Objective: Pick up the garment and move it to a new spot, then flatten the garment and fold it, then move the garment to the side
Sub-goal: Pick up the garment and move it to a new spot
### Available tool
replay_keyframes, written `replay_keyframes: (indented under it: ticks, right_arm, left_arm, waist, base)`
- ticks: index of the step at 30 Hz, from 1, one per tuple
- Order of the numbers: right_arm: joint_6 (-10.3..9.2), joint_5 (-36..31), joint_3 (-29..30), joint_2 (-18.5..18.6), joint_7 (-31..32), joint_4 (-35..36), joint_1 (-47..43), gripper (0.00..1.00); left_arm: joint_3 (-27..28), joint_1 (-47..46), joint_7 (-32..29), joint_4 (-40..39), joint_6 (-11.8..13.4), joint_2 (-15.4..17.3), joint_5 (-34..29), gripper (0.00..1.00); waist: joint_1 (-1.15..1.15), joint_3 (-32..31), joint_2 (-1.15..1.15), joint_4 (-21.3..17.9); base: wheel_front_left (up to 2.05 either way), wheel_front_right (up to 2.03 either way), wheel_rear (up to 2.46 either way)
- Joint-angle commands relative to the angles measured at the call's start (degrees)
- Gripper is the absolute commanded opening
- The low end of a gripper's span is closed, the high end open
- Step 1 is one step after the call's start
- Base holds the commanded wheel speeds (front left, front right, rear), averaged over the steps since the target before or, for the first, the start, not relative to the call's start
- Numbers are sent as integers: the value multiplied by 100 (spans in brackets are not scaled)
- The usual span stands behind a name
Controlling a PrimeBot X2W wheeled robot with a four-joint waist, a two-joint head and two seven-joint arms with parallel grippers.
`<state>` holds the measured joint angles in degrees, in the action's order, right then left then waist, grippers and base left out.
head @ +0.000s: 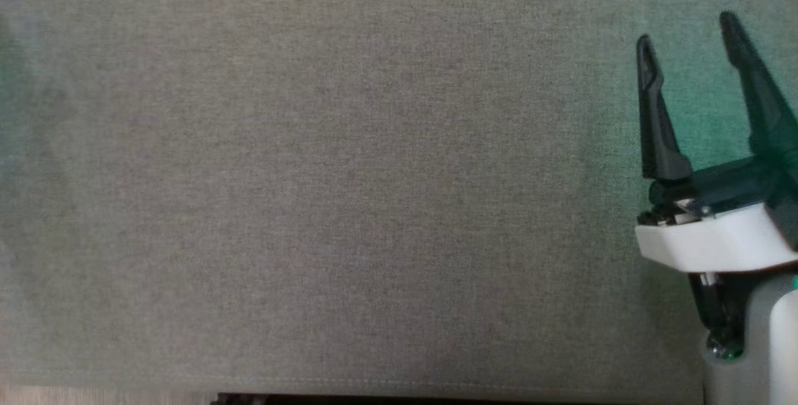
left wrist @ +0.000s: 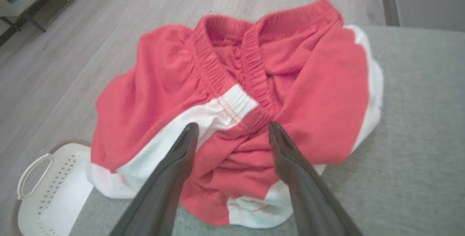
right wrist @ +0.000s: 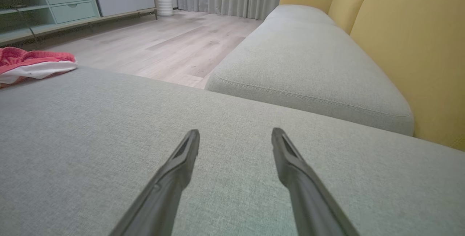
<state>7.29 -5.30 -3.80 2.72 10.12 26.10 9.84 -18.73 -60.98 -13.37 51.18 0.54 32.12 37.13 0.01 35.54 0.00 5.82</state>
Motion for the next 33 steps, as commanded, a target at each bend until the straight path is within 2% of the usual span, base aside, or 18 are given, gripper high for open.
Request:
replay_keyframes:
  ticks: [1,7,9,11,19,28,33]
  right_arm:
    - [20,-77,-148,16,63,312,64,100]
    - [20,-122,-104,16,95,384,84,100]
    - [20,-109,-113,16,90,378,94,100]
    - [20,-87,-132,16,81,368,112,100]
    - [20,-10,-98,16,-67,209,212,100]
    - [20,233,-42,16,-319,-136,276,100]
    - [20,379,1,16,-478,-384,251,100]
  left_arm:
    - [156,-292,67,78,20,373,-23,100]
    - [84,-393,120,524,-49,293,-38,100]
    - [72,-429,141,672,-94,262,-22,47]
    - [56,-467,129,815,-150,233,-3,0]
    - [-57,-601,555,1154,-355,284,-99,0]
    - [-315,-1003,840,1236,-553,569,-364,0]
    - [-539,-1200,933,1156,-666,620,-530,0]
  waist:
    - [-1,125,0,-47]
    - [-1,186,0,-39]
    - [-1,175,0,-45]
    - [-1,159,0,-51]
    - [-1,-50,0,-59]
    - [-1,-577,0,-113]
    - [-1,-962,0,-131]
  base:
    - [0,0,0]
    - [0,0,0]
    - [0,0,0]
    - [0,0,0]
    - [0,0,0]
    - [0,0,0]
    - [0,0,0]
